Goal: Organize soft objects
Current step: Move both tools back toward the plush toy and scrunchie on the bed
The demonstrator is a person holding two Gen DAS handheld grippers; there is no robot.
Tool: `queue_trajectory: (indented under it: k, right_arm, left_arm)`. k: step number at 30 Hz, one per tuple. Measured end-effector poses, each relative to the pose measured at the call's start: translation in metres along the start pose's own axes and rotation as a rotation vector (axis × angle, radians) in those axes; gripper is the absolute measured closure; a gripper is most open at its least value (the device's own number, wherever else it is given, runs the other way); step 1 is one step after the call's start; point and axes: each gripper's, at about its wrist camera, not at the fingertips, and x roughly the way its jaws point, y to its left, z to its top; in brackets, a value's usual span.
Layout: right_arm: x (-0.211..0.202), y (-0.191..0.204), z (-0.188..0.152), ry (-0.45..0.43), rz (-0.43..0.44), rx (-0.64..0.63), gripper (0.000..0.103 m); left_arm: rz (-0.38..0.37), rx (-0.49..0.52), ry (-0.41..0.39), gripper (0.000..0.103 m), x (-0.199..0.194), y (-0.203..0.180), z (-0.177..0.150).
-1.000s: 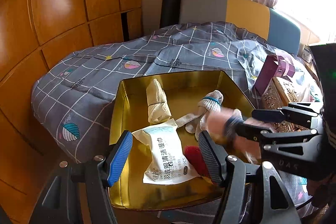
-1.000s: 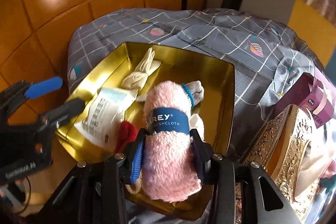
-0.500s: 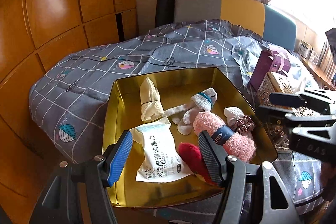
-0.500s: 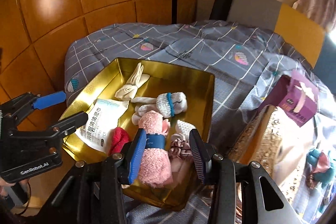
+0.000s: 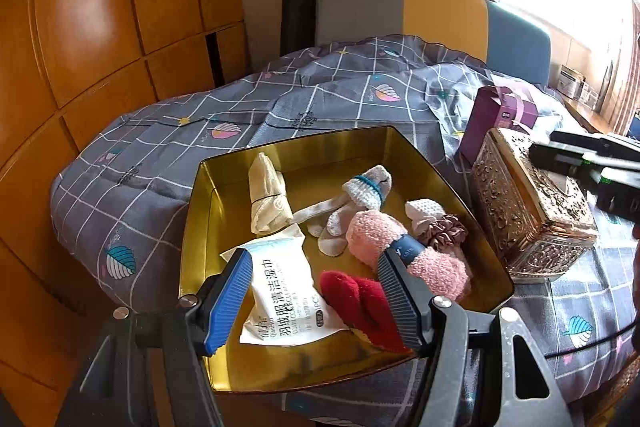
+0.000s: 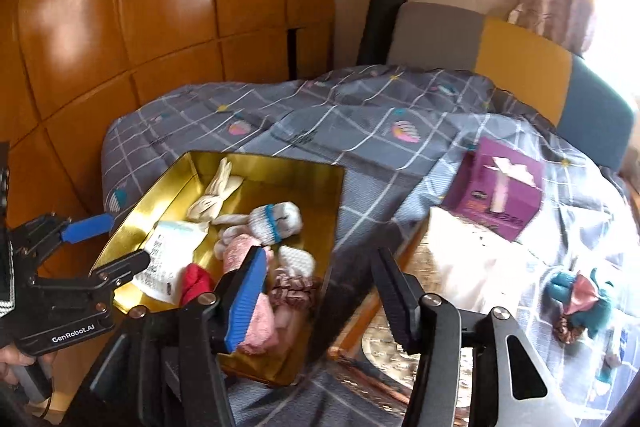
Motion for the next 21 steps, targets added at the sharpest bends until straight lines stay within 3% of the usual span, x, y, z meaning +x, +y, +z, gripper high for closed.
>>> queue_trajectory:
  k: [8, 17, 21]
  right_arm:
    - [-0.032, -0.057, -0.006, -0.061, -0.097, 0.1, 0.041]
    - [-0.061, -0.149, -0.03, -0.058, -0.274, 0.278, 0.035]
    - [-0.077, -0.192, -0.046, -0.047, -0.367, 0.352, 0.025]
  left_arm:
    - [-0.003, 0.032, -0.001, 0.037, -0.002, -0.01, 0.002]
    - [-0.003, 0.089, -0.01, 0.037, -0.005, -0.029, 0.007]
    - [-0.017, 0.111, -0.017, 0.037, -0.007, -0.039, 0.012]
